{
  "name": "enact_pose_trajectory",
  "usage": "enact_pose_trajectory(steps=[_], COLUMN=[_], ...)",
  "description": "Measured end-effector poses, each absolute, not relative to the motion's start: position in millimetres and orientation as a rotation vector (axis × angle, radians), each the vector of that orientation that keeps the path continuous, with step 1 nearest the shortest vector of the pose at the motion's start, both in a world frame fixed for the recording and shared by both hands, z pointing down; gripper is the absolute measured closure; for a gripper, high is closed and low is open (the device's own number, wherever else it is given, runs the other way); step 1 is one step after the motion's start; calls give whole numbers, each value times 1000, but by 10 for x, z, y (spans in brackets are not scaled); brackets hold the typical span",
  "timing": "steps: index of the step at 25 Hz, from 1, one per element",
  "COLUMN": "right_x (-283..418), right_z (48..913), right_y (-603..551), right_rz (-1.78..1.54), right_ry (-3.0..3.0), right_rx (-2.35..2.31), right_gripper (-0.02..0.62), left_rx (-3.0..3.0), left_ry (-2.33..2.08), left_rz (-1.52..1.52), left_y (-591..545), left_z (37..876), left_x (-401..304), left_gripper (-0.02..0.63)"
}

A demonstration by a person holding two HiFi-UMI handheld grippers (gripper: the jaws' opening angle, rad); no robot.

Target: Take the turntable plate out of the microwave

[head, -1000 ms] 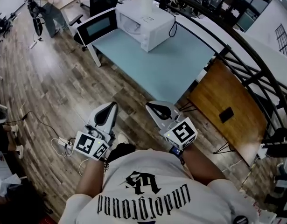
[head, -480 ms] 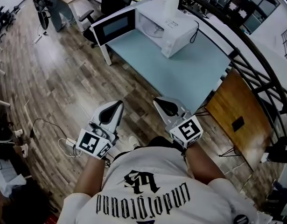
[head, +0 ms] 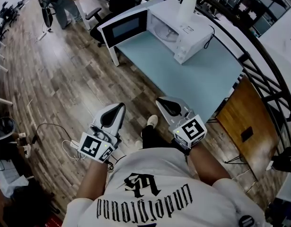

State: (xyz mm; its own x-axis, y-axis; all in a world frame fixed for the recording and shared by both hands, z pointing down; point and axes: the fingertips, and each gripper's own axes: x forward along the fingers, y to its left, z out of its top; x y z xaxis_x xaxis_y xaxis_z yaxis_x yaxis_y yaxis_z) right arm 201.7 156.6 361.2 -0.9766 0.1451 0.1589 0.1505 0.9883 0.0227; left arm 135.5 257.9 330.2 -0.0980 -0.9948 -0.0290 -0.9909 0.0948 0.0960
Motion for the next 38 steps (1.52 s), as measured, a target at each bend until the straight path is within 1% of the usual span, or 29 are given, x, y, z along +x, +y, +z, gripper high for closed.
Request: enact_pose_trajectory(steps=[8, 16, 24, 38], right_x=[1500, 1182, 1096, 1001], right_z=[3733, 3745, 3673, 3689], right_y=[1040, 142, -559, -1133], right_rz=[7, 37, 68, 126], right_ry=[-2969, -2971, -2979, -2958], right_rx=[-221, -128, -61, 233], right_gripper=[592, 592, 592, 592], left_rx=[2043, 2096, 2191, 2379], left_ry=[-2306, -2260, -2137, -1909], left_rz=[-126, -133, -137, -124], left_y=[2112, 1181, 193, -623], left_z=[3393, 3388, 3356, 3306], left_x=[795, 318, 238, -85], left_gripper=[556, 556, 556, 557])
